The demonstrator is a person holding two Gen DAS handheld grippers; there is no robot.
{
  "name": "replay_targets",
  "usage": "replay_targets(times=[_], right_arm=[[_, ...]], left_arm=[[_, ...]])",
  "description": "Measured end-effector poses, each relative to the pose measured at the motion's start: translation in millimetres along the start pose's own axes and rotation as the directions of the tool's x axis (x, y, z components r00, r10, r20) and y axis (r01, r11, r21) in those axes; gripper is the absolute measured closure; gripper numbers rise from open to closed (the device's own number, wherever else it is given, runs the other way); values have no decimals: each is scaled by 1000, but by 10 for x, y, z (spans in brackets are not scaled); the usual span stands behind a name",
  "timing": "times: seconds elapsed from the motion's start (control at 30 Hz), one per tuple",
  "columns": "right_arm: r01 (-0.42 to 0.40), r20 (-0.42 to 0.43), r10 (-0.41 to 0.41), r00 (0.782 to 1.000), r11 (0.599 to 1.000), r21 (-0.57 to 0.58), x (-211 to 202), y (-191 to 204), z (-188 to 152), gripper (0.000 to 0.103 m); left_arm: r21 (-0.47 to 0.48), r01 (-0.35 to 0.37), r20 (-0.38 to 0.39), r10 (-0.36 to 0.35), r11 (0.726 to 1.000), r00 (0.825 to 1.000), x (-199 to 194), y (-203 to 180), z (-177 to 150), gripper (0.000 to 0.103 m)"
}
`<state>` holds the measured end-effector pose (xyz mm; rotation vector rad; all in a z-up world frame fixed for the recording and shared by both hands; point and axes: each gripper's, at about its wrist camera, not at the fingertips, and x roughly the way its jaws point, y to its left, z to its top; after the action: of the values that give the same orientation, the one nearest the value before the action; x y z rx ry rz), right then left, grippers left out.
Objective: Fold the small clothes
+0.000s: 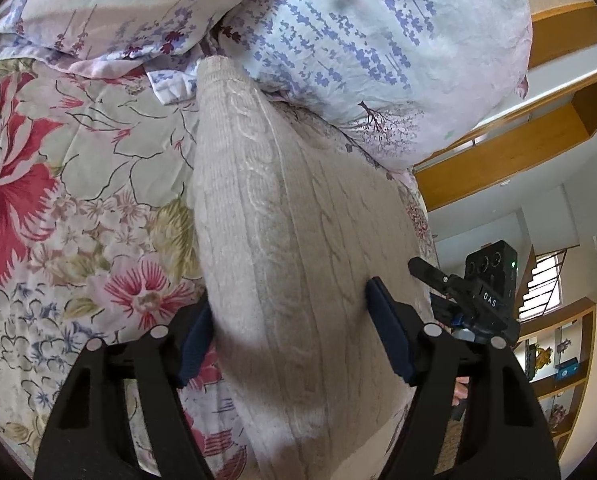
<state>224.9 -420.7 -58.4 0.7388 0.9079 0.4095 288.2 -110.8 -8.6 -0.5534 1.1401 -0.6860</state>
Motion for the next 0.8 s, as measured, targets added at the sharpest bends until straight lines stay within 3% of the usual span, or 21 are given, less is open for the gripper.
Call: replay_targets(times=[0.17, 0.27, 0.37, 0.5, 0.7, 0.8], right_arm=[[-78, 7, 78, 997, 996, 32, 25, -74, -37, 71], [-85, 36, 83, 996, 996, 32, -20, -17, -71, 74], [-128, 68, 126, 990, 991, 30, -77, 76, -127, 75], [-151, 72, 151, 986, 988, -15, -116, 361, -281, 77], [-187, 41, 190, 981, 979, -83, 64, 803, -528, 77], [-184, 28, 191, 981, 968, -172, 239, 1125, -646, 78]], left_arm=[[-16, 10, 12, -9, 1000, 1000, -27, 11, -33, 47], [-15, 24, 29, -24, 1000, 999, -108, 10, -59, 61], [4, 51, 40, -51, 999, 998, -227, -13, -71, 66], [35, 89, 43, -91, 995, 995, -483, -78, -106, 67], [65, 75, 69, -80, 995, 994, -1127, 18, -209, 67], [58, 54, 111, -60, 997, 992, -1517, 188, -290, 67]])
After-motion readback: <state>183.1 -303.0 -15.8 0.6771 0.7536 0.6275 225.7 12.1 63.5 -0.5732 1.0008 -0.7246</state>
